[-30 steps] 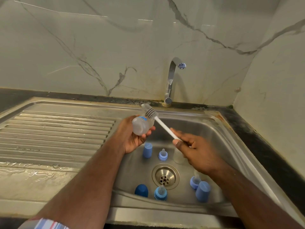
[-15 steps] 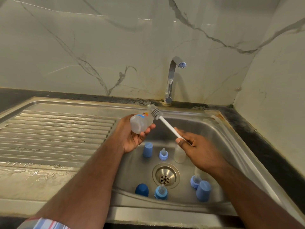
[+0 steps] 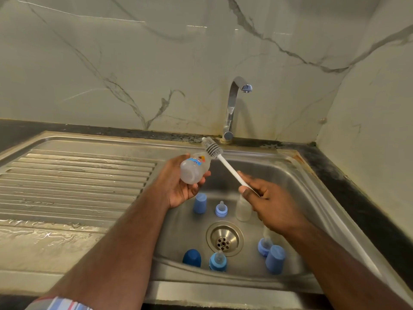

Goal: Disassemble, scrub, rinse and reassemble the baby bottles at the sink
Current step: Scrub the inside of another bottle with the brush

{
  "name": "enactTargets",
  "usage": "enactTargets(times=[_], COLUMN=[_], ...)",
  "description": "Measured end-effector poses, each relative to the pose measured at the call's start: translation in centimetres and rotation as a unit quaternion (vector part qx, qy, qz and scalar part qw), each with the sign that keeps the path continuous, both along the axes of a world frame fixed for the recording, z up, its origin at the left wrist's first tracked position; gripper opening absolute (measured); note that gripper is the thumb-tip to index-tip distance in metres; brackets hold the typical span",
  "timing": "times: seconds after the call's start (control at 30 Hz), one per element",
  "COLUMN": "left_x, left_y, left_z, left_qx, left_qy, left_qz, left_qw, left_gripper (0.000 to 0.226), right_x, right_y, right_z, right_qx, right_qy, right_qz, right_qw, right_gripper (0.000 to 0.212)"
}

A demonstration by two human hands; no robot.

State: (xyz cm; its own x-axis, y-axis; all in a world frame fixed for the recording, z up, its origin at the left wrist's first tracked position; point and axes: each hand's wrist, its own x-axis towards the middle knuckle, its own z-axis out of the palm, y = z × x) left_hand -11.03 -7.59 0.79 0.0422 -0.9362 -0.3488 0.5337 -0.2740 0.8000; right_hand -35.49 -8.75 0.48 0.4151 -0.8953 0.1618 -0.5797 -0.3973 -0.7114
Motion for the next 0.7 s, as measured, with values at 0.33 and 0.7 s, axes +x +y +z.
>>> enactTargets(times=[0.33, 0.7], left_x=[-0.2, -0.5], left_y=[-0.1, -0.2], left_z=[-0.4, -0.3], left_qx=[0.008, -0.077], left_qy=[-0.068, -0.028], left_qz=[-0.002, 0.018], left_qw=[0.998, 0.996], left_gripper=[0.059, 0.054], right_x=[-0.2, 0.0], right_y=[-0.4, 0.0], right_z=[0.2, -0.2], right_qx=[-0.017, 0.011], right_qy=[0.025, 0.017], right_qz=[-0.032, -0.005], right_qw=[0.999, 1.0], right_gripper=[0.048, 0.044])
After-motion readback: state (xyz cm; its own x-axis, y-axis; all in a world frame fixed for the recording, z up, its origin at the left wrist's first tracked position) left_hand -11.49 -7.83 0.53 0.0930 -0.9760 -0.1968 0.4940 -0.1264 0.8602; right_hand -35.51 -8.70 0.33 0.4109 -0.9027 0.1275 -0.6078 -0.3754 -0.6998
